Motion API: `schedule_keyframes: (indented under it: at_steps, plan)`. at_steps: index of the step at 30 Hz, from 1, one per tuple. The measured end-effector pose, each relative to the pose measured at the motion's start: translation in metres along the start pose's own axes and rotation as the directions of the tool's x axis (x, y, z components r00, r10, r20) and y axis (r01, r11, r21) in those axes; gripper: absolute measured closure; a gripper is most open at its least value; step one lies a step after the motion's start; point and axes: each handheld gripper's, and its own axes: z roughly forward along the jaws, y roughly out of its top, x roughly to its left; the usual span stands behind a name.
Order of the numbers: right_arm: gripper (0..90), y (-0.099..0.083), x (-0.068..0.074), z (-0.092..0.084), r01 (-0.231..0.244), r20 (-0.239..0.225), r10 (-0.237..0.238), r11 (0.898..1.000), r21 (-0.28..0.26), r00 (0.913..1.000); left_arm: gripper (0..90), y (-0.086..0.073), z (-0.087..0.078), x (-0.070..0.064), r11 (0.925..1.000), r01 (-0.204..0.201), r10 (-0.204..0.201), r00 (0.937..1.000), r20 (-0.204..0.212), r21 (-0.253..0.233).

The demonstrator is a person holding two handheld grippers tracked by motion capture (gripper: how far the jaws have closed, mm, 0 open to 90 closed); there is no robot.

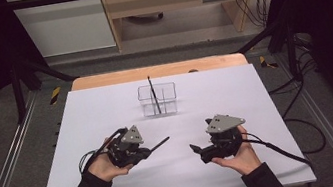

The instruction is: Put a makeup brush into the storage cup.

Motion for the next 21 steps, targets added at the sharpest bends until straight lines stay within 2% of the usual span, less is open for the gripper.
schedule_keyframes:
  at_steps: [6, 13, 19, 21]
  plan:
    - [8.8, 0.007, 0.005, 0.002, 0.078, 0.015, -0.079, 0.996, 0.047, 0.9968, 83.5, 0.005, -0.003, 0.001, 0.9998, -0.014, 0.014, 0.9998, 0.011, 0.016]
    - [8.7, 0.011, 0.008, 0.001, 0.141, 0.01, -0.143, 0.986, 0.092, 0.9897, 83.5, 0.012, -0.005, -0.002, 0.9989, -0.037, 0.037, 0.9991, 0.023, 0.03]
    - [8.6, 0.015, 0.014, 0.002, 0.207, 0.0, -0.208, 0.972, 0.113, 0.9781, 83.4, 0.016, -0.003, -0.002, 0.9972, -0.056, 0.054, 0.9975, 0.046, 0.05]
    - [8.8, 0.016, 0.017, 0.003, 0.234, -0.007, -0.235, 0.965, 0.123, 0.9721, 83.4, 0.018, -0.001, -0.002, 0.9962, -0.066, 0.063, 0.9968, 0.049, 0.057]
